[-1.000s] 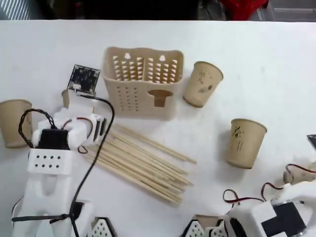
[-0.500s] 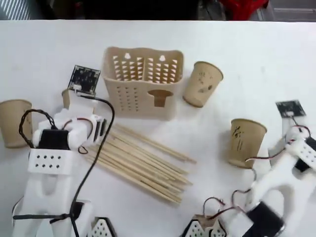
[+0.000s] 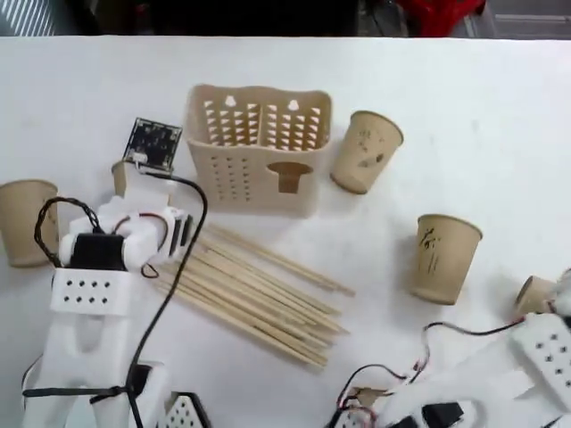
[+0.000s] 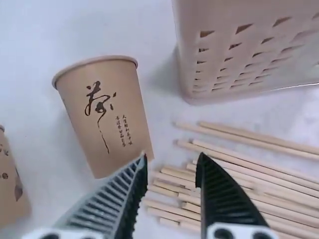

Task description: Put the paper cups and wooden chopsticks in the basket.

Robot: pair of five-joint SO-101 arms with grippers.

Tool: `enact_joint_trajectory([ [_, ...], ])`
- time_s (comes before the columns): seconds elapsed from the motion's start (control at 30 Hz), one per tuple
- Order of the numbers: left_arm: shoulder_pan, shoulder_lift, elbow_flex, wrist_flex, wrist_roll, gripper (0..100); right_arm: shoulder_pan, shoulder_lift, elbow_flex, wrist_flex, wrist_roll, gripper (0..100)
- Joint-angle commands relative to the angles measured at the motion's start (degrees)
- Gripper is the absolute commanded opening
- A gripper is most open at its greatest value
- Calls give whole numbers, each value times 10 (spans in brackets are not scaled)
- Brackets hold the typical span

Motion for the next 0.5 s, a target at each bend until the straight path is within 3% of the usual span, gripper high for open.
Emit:
enact_joint_trajectory([
  [0.0,0,-12,-1,-11,-6,173,36,117,-21,-59,-1,174],
  [0.27,0,-12,-1,-11,-6,173,85,376,-119,-14,-1,176],
  [0.47,0,-11,1,-18,-5,173,87,462,-145,68,39,176],
])
